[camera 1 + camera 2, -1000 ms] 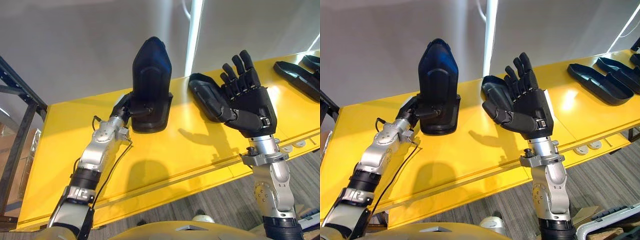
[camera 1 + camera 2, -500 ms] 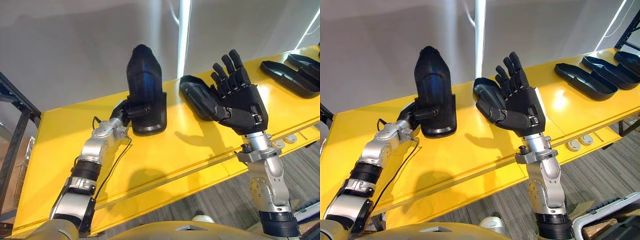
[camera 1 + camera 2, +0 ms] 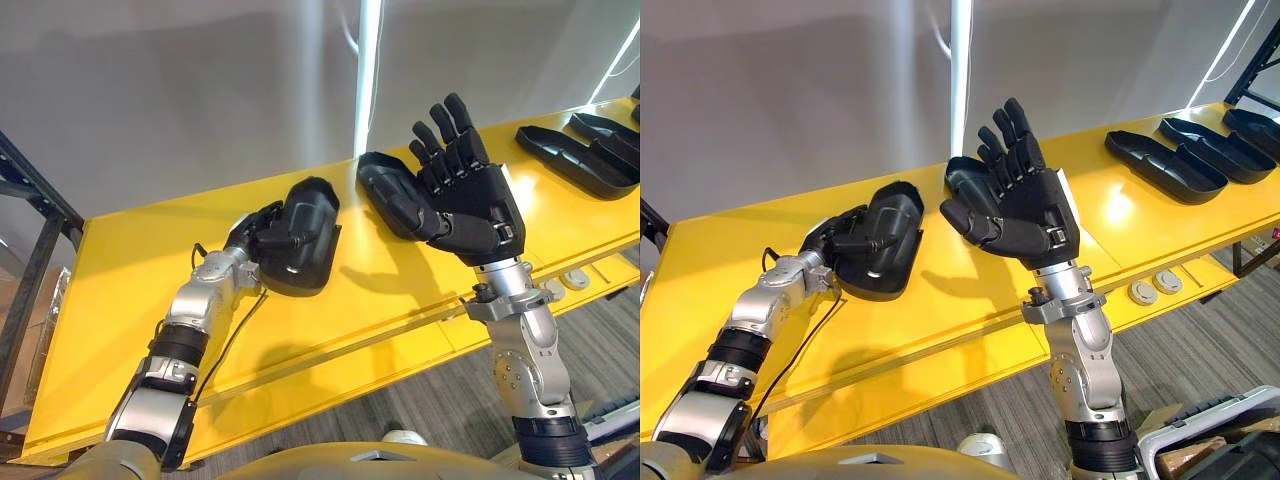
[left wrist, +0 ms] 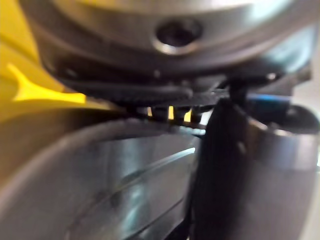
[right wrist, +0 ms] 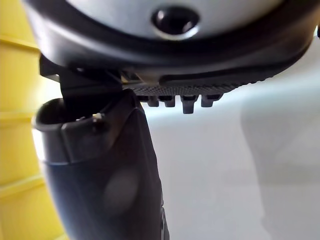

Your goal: Walk over and take three plastic housings, then place them on the shelf

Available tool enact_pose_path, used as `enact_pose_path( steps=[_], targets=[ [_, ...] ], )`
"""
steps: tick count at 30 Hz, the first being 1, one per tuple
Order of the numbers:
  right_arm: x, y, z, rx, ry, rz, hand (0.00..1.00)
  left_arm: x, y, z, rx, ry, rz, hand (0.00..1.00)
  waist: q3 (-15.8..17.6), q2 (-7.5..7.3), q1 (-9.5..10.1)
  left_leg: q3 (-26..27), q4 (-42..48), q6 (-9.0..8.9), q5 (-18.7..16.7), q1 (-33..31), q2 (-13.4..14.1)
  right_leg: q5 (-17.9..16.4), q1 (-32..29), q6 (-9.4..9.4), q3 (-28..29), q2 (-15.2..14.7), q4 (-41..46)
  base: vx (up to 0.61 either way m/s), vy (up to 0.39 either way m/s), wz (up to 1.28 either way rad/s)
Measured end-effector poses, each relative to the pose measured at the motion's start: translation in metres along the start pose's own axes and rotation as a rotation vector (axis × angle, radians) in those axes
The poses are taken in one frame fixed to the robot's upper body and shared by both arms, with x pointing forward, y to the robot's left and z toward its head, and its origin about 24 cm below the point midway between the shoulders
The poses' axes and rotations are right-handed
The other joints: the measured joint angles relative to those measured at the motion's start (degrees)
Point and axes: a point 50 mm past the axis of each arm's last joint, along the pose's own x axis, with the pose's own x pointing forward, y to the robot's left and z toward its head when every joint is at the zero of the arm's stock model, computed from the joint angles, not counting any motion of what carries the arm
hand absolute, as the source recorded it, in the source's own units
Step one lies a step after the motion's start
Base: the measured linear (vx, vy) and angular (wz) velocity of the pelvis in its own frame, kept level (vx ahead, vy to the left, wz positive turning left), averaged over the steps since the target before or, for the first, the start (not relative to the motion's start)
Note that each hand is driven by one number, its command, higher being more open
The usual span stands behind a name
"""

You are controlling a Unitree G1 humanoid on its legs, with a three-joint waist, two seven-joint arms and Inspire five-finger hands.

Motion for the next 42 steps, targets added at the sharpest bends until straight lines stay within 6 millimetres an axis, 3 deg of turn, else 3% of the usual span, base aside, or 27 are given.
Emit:
enact_pose_path(
  steps=[10,20,23,25,31,35,38,42],
  targets=[
    [0.0,0.003,-0.003,0.009,0.007,-0.002,1.0,0.0,-0.006,-0.002,-0.031,-0.066,0.174,1.0,0.2,-0.69,-0.09,0.0,0.0,0.03,0.4,-0.1,0.1,0.2,-0.3,0.29,0.2,0.1,0.1,0.0,0.0,0.0],
    [-0.005,0.001,-0.018,-0.06,0.085,-0.102,1.0,-0.024,0.021,-0.008,0.03,-0.183,0.661,1.0,0.5,-1.23,-0.15,-0.3,0.0,-0.6,0.8,-0.7,0.9,0.6,-0.6,-0.7,-0.6,1.1,-0.3,0.01,-0.006,0.02],
    [-0.006,0.001,-0.021,-0.102,0.108,-0.108,1.0,-0.035,0.027,0.005,-0.016,-0.259,0.792,1.0,0.5,-1.24,0.41,-0.9,0.0,-0.78,1.0,-0.7,1.1,0.8,-0.1,-0.95,-1.2,1.3,-0.5,0.02,-0.007,0.09],
    [-0.006,0.001,-0.024,-0.097,0.132,-0.128,1.0,-0.045,0.029,0.026,-0.062,-0.381,0.846,1.0,0.5,-1.25,1.27,-1.3,0.1,-0.8,1.0,-0.7,1.1,0.9,0.3,-1.01,-1.6,1.3,-0.7,0.01,0.004,0.09],
    [-0.005,0.004,-0.036,-0.091,0.23,-0.176,1.0,-0.082,0.018,0.078,-0.139,-0.758,0.825,1.0,0.5,-1.29,2.44,-2.3,0.0,-0.83,0.9,-0.6,1.0,0.7,1.3,-1.23,-3.0,1.1,-1.3,0.0,0.007,0.09],
    [-0.006,0.007,-0.046,-0.105,0.315,-0.192,1.0,-0.124,0.0,0.106,-0.186,-1.055,0.687,1.0,0.5,-1.23,2.8,-3.0,0.0,-0.83,0.9,-0.6,0.9,0.7,2.0,-1.24,-3.7,1.1,-1.7,0.01,0.006,0.08],
    [-0.007,0.005,-0.049,-0.142,0.349,-0.228,1.0,-0.141,-0.007,0.111,-0.231,-1.139,0.557,1.0,0.5,-1.15,3.02,-3.8,0.0,-0.83,0.9,-0.6,0.9,0.7,2.8,-1.22,-4.6,1.1,-2.1,0.02,0.002,0.13],
    [-0.008,0.004,-0.052,-0.141,0.389,-0.255,1.0,-0.146,-0.007,0.097,-0.276,-1.101,0.452,1.0,0.5,-1.04,3.49,-4.2,0.0,-0.84,0.9,-0.7,0.9,0.6,2.9,-1.22,-5.1,1.1,-2.2,0.01,0.003,0.05]
  ],
)
